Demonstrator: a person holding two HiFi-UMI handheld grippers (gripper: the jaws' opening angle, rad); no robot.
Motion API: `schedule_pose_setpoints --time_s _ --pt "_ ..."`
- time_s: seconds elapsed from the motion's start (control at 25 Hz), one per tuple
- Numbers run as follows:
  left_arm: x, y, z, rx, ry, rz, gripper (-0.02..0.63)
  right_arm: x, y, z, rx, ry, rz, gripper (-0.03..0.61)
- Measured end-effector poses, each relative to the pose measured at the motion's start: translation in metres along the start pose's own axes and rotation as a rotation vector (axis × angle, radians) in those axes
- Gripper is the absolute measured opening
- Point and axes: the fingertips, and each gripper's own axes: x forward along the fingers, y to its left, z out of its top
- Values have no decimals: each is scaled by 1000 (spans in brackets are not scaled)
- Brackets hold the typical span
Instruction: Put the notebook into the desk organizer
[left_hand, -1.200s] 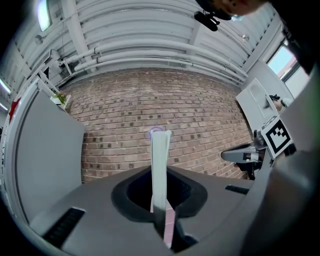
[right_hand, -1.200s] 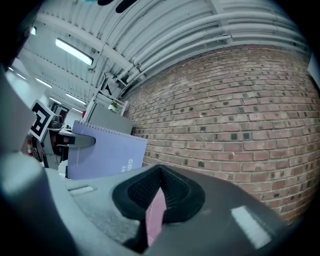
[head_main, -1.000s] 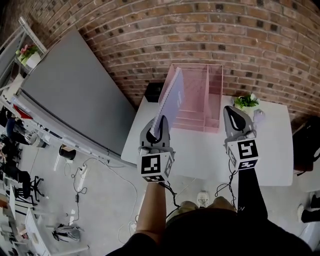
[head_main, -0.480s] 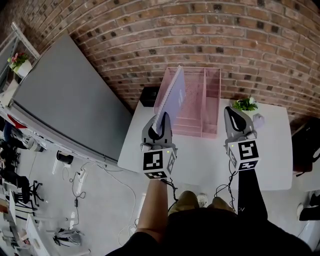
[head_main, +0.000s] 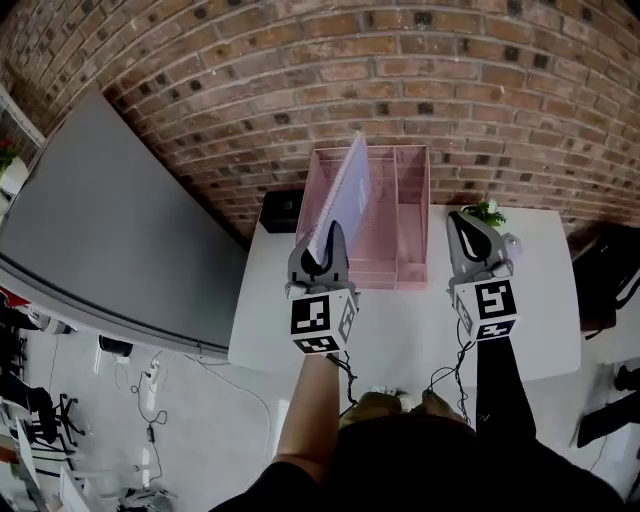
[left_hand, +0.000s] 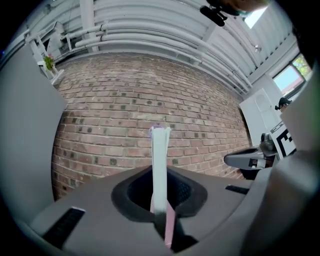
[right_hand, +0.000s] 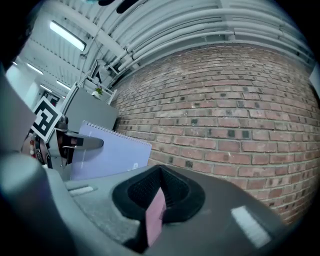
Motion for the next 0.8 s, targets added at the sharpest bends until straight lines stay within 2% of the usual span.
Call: schedule_pose_setpoints --time_s 0.32,0.56,0.68,0.8 --pt "49 13 -5 -102 19 -62 35 26 5 3 -33 25 -55 0" --pt "77 7 -9 -135 30 -93 35 30 2 3 -50 41 -95 0" --pt "89 4 -9 -210 14 -110 35 30 0 -2 -51 49 -109 0" --pt "101 5 -26 -275 35 -85 35 27 -1 -15 -57 83 -121 0"
